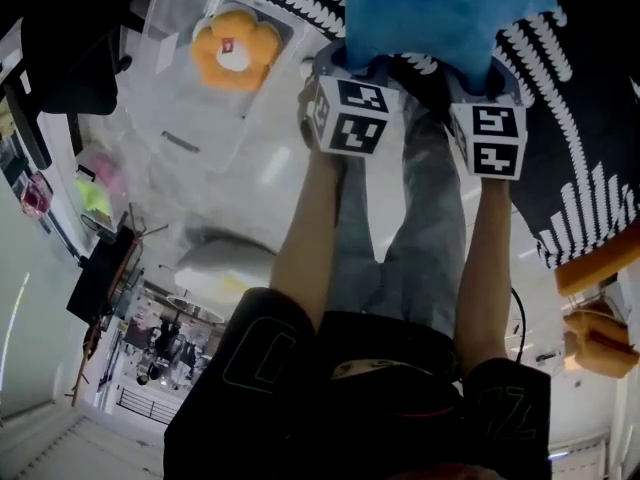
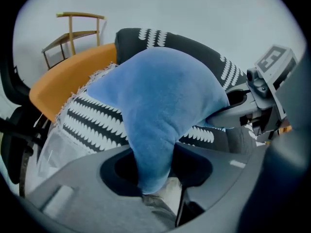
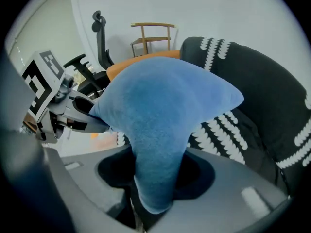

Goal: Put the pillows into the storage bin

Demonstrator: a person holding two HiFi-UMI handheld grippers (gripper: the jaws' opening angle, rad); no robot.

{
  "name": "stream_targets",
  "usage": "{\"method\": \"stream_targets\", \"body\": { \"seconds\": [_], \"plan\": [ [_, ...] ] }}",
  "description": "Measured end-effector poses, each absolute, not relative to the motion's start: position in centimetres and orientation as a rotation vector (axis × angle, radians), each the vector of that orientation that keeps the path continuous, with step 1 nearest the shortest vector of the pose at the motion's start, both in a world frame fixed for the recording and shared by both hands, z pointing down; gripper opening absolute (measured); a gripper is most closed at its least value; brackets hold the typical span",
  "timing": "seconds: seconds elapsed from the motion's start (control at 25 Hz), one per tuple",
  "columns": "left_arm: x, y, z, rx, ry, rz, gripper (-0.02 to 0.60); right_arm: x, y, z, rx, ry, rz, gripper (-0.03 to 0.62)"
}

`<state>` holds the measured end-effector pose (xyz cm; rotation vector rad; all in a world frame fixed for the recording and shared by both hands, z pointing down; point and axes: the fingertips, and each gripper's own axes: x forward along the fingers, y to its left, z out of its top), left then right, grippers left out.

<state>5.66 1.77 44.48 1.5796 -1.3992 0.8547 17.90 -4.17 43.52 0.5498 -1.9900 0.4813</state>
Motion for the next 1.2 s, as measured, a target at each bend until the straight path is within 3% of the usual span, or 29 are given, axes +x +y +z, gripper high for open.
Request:
{"method": "stream_targets", "body": {
  "seconds": [0.48,0.76,0.96,1.2],
  "plan": [
    [-9.0,15.3,44.0,1.208,-1.646,0.625,0.183,-0.2,4.8,43.4,0.105,-2.043,0.229,0.201],
    [-5.4,21.2,45.3,1.043,-1.716,0.558,0.187,1.8,9.5,45.2,-0.086,-2.022,0.162,0.204],
    [6.1,26.1,45.8,0.915,-1.762,0.496,0.192,11.2,13.4,45.7,-0.239,-2.018,0.086,0.210],
    [4.5,29.7,46.0,0.820,-1.829,0.463,0.200,8.4,16.3,46.0,-0.334,-2.041,0.046,0.238]
  ]
}}
